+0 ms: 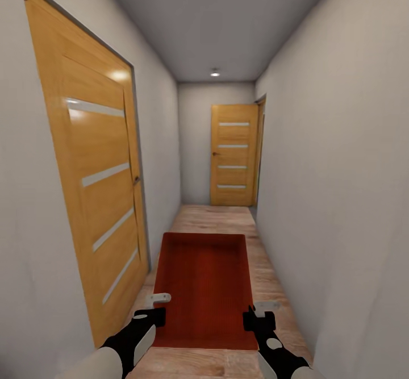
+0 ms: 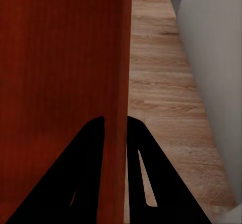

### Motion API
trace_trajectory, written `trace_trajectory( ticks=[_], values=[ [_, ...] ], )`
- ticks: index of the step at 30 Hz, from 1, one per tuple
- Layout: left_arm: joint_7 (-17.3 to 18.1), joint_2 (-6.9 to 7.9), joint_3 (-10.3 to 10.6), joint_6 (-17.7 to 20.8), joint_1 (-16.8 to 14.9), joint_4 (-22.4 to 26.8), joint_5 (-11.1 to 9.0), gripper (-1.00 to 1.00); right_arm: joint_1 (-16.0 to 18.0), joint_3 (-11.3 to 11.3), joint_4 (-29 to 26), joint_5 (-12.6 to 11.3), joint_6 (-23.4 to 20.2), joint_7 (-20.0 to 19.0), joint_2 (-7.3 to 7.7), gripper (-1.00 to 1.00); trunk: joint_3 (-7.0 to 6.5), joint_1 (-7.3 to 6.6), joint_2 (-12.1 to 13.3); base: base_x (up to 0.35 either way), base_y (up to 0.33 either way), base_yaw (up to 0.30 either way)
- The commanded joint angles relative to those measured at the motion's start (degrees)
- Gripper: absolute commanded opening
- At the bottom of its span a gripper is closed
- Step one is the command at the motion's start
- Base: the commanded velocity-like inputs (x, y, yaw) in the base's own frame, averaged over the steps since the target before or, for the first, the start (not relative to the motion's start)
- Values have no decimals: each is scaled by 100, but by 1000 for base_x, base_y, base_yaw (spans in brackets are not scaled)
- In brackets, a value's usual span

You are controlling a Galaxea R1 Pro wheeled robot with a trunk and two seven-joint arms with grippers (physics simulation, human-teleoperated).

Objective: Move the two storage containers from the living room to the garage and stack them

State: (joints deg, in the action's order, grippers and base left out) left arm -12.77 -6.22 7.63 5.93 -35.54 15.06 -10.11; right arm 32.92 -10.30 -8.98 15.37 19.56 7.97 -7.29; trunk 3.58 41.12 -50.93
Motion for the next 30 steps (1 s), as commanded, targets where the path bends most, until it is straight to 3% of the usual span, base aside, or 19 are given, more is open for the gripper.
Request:
trace_trajectory(
  ticks=[1, 30],
  values=[
    [-76, 50, -86, 40, -6, 33, 103, -100, 4, -183, 10, 27, 21, 20, -1, -100, 9, 4, -6, 322, 0, 0],
    [-76, 77, -86, 40, -2, 24, 101, -100, 4, -183, 10, 21, 21, 20, -1, -100, 9, 4, -6, 322, 0, 0]
  ],
)
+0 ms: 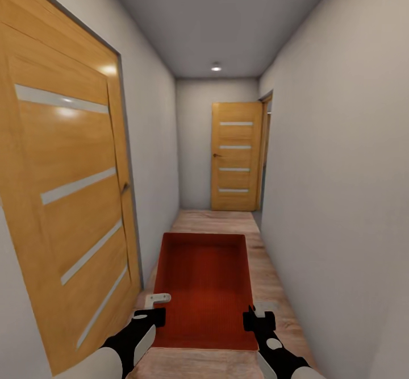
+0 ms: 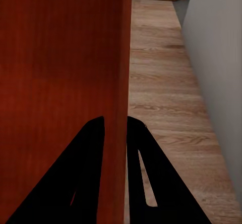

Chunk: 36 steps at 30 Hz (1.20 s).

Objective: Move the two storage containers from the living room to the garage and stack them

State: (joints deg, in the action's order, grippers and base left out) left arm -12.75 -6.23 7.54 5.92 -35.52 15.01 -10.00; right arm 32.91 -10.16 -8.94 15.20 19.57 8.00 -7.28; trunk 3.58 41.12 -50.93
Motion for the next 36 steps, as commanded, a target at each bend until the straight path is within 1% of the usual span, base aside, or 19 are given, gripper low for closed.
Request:
trace_trajectory(
  ticks=[1, 36],
  values=[
    [-78, 78, -77, 41, -5, 28, 91, -100, 5, -197, 6, 38, 21, 18, -1, -100, 9, 4, -6, 322, 0, 0],
    [-78, 78, -77, 41, -7, 28, 93, -100, 5, -197, 6, 39, 21, 18, -1, -100, 9, 4, -6, 322, 0, 0]
  ],
)
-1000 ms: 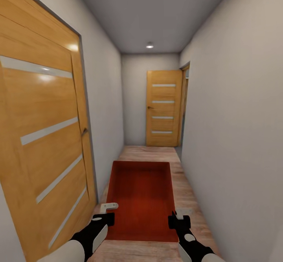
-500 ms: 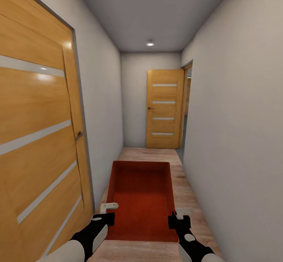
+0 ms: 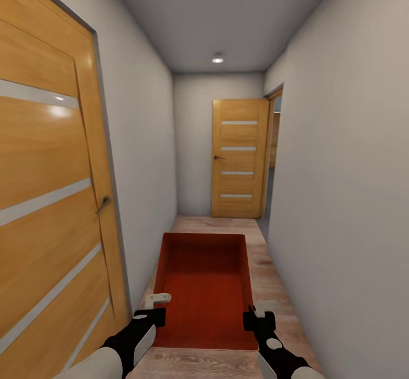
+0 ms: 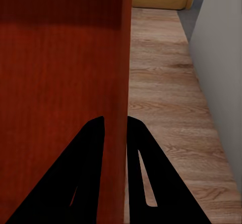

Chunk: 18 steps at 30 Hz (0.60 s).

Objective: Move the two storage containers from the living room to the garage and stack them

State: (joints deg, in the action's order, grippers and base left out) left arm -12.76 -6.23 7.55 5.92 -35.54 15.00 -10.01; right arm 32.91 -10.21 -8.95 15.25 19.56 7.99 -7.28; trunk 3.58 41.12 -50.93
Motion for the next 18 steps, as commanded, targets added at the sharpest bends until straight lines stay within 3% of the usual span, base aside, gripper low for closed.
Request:
trace_trajectory(
  ticks=[1, 10, 18],
  values=[
    [-78, 78, -79, 41, -5, 29, 93, -100, 5, -192, 7, 35, 21, 18, -1, -100, 9, 4, -6, 322, 0, 0],
    [-78, 78, -79, 41, -2, 29, 90, -100, 5, -188, 7, 38, 21, 17, -4, -100, 9, 4, -6, 322, 0, -7],
    [-78, 78, -79, 41, -5, 29, 92, -100, 5, -192, 7, 32, 24, 20, -3, -100, 9, 4, -6, 322, 0, -156]
  ],
)
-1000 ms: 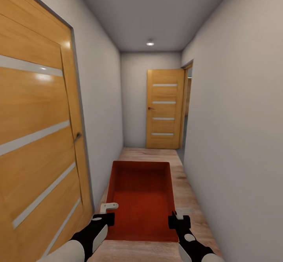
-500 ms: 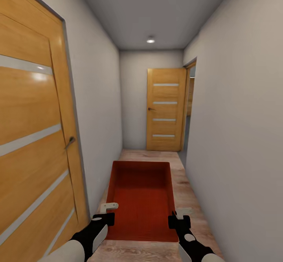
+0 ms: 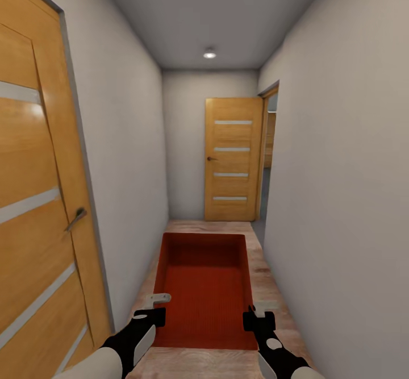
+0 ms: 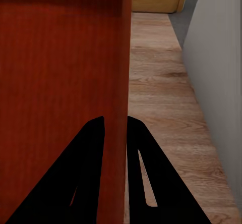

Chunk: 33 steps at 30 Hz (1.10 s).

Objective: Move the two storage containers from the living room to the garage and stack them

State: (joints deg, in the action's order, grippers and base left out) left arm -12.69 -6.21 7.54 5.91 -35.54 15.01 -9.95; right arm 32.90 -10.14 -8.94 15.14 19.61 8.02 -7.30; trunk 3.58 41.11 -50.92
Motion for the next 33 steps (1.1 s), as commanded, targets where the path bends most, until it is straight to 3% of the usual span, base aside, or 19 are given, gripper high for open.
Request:
trace_trajectory(
  ticks=[1, 33],
  values=[
    [-84, 76, -77, 42, -5, 28, 87, -100, 6, -199, 6, 42, 19, 16, 0, -100, 9, 4, -7, 322, 0, -27],
    [-84, 76, -77, 42, -5, 28, 88, -100, 6, -199, 6, 42, 16, 15, 1, -100, 9, 4, -7, 322, 0, -2]
  ],
)
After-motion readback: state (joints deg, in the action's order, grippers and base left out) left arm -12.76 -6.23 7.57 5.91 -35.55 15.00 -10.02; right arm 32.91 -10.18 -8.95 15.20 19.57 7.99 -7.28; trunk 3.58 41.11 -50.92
